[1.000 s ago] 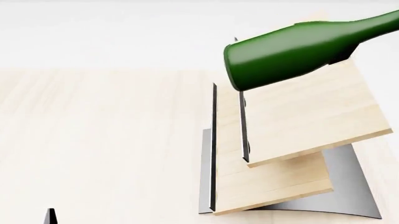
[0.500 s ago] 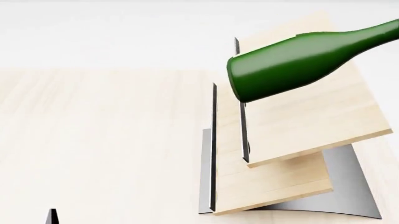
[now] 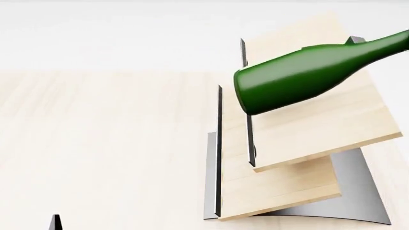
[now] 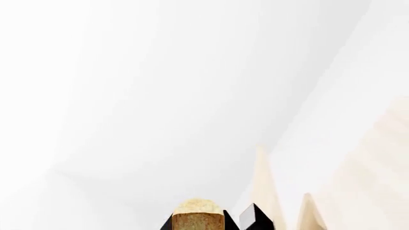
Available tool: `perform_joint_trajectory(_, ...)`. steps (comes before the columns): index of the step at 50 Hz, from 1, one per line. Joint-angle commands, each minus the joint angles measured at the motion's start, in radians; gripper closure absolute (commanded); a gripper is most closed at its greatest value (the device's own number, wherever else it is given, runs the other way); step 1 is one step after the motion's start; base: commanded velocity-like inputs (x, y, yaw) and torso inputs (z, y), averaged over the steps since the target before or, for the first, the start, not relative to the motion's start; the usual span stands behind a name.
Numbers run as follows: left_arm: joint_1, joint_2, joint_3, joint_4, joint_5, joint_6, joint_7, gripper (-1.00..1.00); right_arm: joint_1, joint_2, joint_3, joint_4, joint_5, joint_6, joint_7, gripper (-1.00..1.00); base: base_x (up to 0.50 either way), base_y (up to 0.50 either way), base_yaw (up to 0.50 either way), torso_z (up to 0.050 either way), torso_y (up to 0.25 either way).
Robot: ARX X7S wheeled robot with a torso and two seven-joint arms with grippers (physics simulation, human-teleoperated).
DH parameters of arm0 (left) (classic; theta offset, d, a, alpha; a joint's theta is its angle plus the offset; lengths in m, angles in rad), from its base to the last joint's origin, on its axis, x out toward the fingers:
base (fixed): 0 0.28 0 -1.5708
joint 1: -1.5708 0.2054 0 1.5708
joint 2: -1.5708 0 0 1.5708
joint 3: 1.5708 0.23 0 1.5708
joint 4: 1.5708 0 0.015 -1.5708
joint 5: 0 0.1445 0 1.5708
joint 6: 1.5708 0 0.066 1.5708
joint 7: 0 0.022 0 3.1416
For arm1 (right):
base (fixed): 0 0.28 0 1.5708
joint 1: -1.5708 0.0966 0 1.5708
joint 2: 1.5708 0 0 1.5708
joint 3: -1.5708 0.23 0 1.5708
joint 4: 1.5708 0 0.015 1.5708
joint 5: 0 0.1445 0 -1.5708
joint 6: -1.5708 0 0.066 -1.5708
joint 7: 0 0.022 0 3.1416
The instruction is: Put the wine bottle on the wine rack.
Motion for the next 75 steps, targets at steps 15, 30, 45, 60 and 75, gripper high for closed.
perform_joint_trajectory(15,-0.003,-0.004,0.009,-0.009,0.001,0.005,-0.004,-1.0,-0.014,-0.011,0.013,0.02,-0.033,-0.002,-0.047,1.0,0.0,0.0,0.0,0.0,0.001)
perform_joint_trajectory(30,-0.005,-0.004,0.013,-0.008,0.003,0.001,-0.007,-1.0,-0.019,-0.012,0.009,0.025,-0.041,-0.004,-0.053,1.0,0.0,0.0,0.0,0.001,0.0)
perform_joint_trajectory(45,-0.008,-0.006,0.017,-0.005,0.002,-0.005,-0.008,-1.0,-0.026,-0.035,-0.016,0.067,-0.066,0.001,-0.085,1.0,0.0,0.0,0.0,0.0,0.001)
perform_joint_trajectory(60,-0.012,-0.007,0.019,-0.01,0.0,-0.003,-0.01,-1.0,-0.027,-0.032,-0.015,0.056,-0.059,0.015,-0.1,-1.0,0.0,0.0,0.0,0.0,0.0)
perform_joint_trajectory(75,-0.011,-0.009,0.022,-0.006,0.003,-0.005,-0.013,-1.0,-0.033,-0.032,-0.012,0.05,-0.057,0.013,-0.096,-1.0,0.0,0.0,0.0,0.0,0.0)
